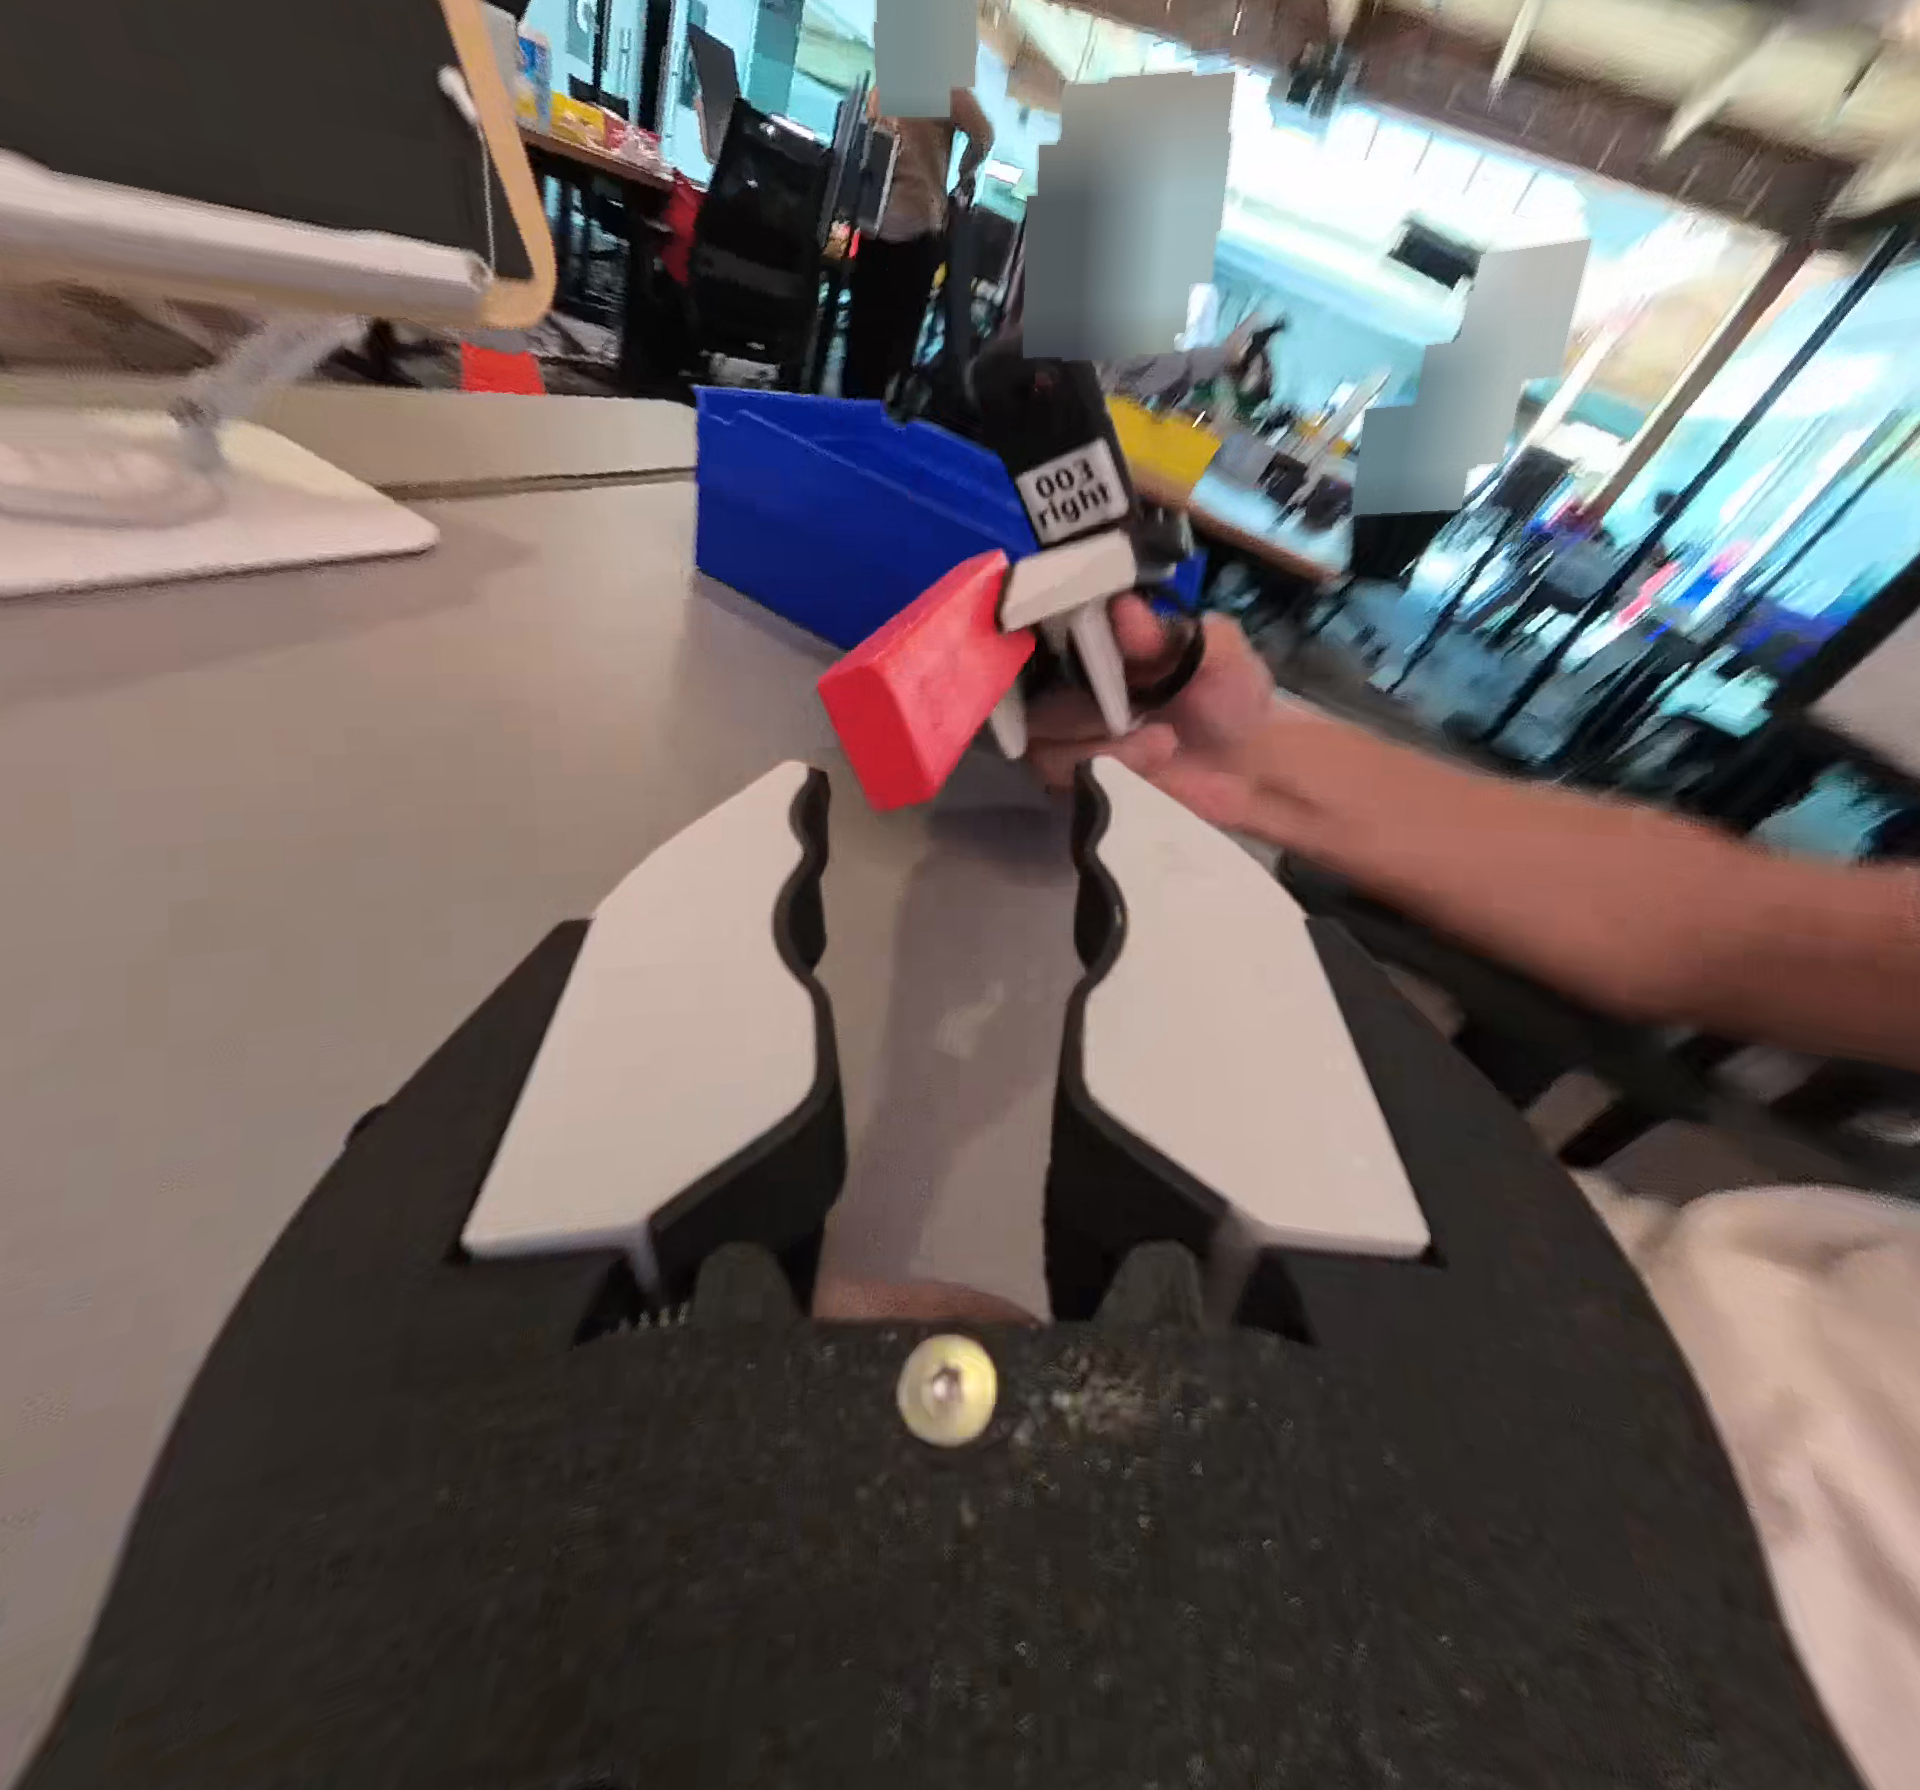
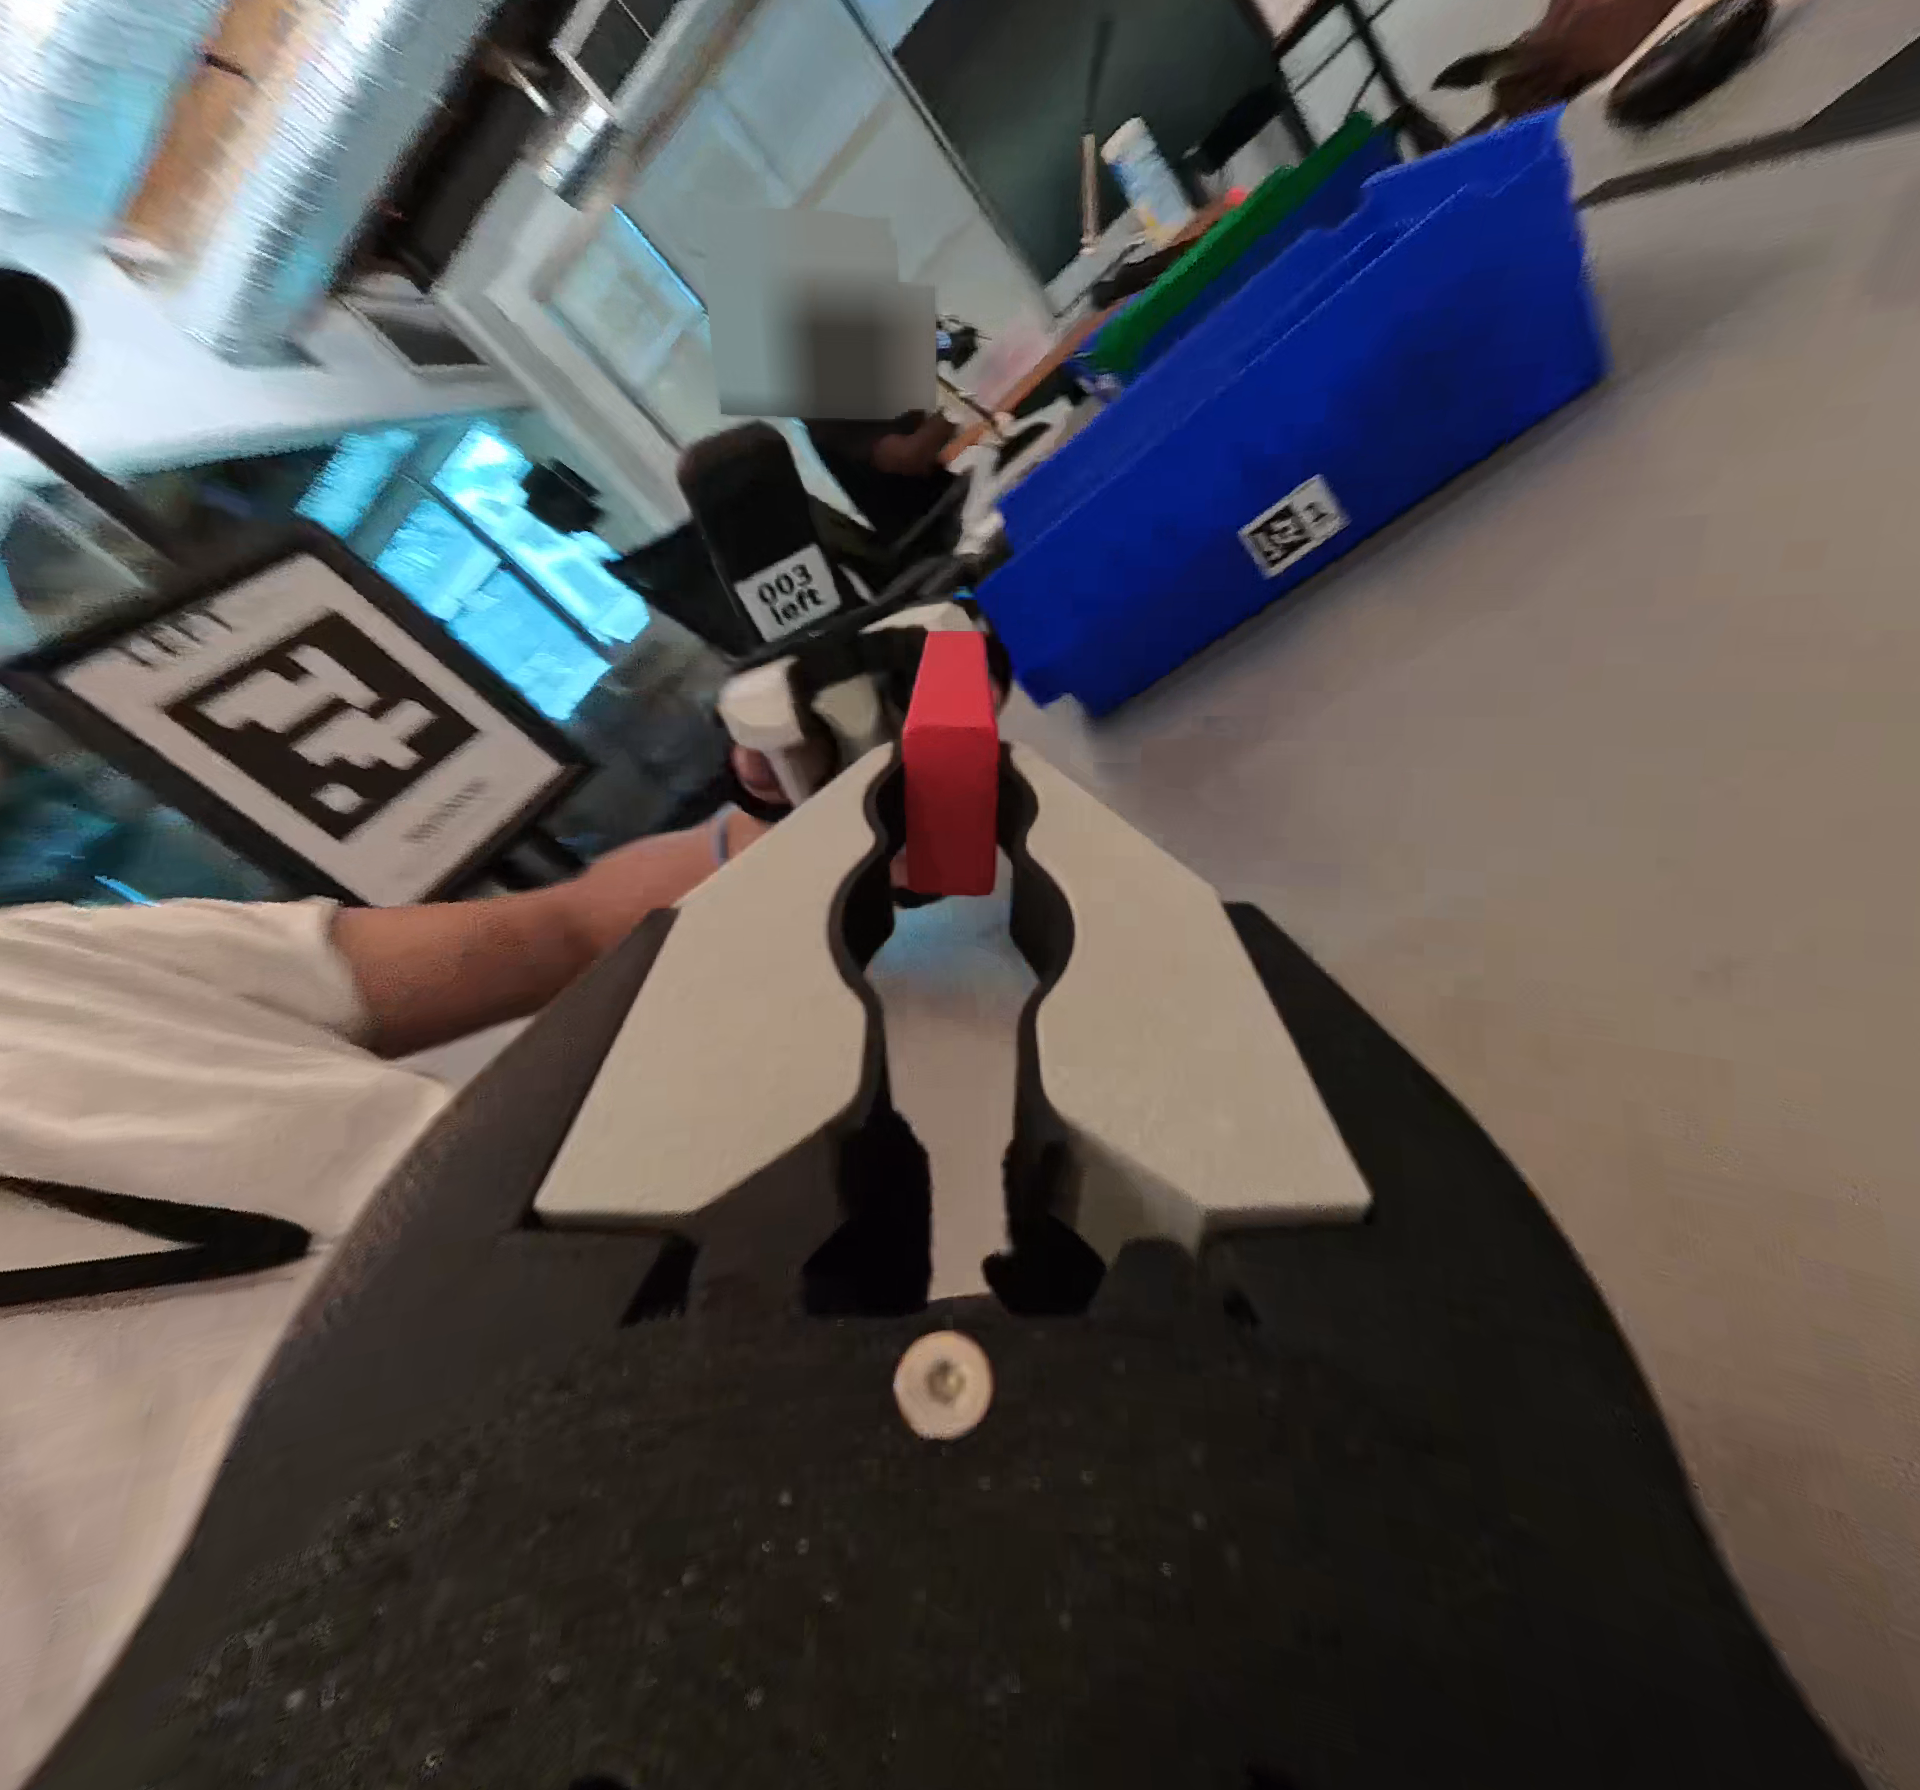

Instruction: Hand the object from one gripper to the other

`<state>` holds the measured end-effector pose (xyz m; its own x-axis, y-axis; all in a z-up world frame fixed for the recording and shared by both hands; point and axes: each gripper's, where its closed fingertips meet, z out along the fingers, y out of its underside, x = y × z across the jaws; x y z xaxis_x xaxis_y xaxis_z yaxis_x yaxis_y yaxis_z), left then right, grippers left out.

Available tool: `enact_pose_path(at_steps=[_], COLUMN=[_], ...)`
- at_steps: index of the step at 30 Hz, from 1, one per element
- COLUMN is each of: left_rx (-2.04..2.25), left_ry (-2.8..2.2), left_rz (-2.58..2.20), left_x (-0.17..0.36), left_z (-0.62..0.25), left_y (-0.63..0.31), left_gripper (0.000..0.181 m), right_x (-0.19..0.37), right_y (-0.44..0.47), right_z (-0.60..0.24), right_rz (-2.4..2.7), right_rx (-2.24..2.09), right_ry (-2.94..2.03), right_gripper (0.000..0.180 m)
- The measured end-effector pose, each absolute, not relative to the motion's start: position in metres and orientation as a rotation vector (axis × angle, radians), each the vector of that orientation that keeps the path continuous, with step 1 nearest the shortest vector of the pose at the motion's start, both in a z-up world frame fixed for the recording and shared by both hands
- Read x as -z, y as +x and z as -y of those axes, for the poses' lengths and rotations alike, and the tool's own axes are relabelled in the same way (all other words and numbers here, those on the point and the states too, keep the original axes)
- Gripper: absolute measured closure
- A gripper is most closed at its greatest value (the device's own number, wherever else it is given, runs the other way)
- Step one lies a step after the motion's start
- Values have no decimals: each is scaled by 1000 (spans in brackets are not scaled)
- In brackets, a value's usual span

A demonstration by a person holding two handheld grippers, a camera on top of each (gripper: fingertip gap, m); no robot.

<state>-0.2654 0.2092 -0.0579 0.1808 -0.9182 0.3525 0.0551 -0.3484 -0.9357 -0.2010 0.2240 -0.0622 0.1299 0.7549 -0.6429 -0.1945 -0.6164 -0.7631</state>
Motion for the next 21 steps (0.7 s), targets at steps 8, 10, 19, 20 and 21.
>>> enact_pose_path(at_steps=[8, 10, 19, 20, 21], left_rx=[1480, 1502, 1404, 1375, 1336], left_ry=[-1563, -1553, -1559, -1563, -1568], left_rz=[-792, -809, -953, -967, -985], left_x=[59, 59, 65, 67, 68], left_z=[-208, -204, -204, -205, -206], left_y=[-262, -260, -266, -267, -268], left_gripper=[137, 147, 164, 164, 164], right_x=[52, 53, 65, 66, 66], right_y=[-225, -233, -227, -223, -218], right_z=[-206, -202, -212, -215, -218], right_rz=[651, 675, 685, 692, 700], right_rx=[-1578, -1571, -1462, -1410, -1361], right_ry=[-1565, -1568, -1635, -1641, -1641], right_gripper=[164, 164, 142, 140, 137])
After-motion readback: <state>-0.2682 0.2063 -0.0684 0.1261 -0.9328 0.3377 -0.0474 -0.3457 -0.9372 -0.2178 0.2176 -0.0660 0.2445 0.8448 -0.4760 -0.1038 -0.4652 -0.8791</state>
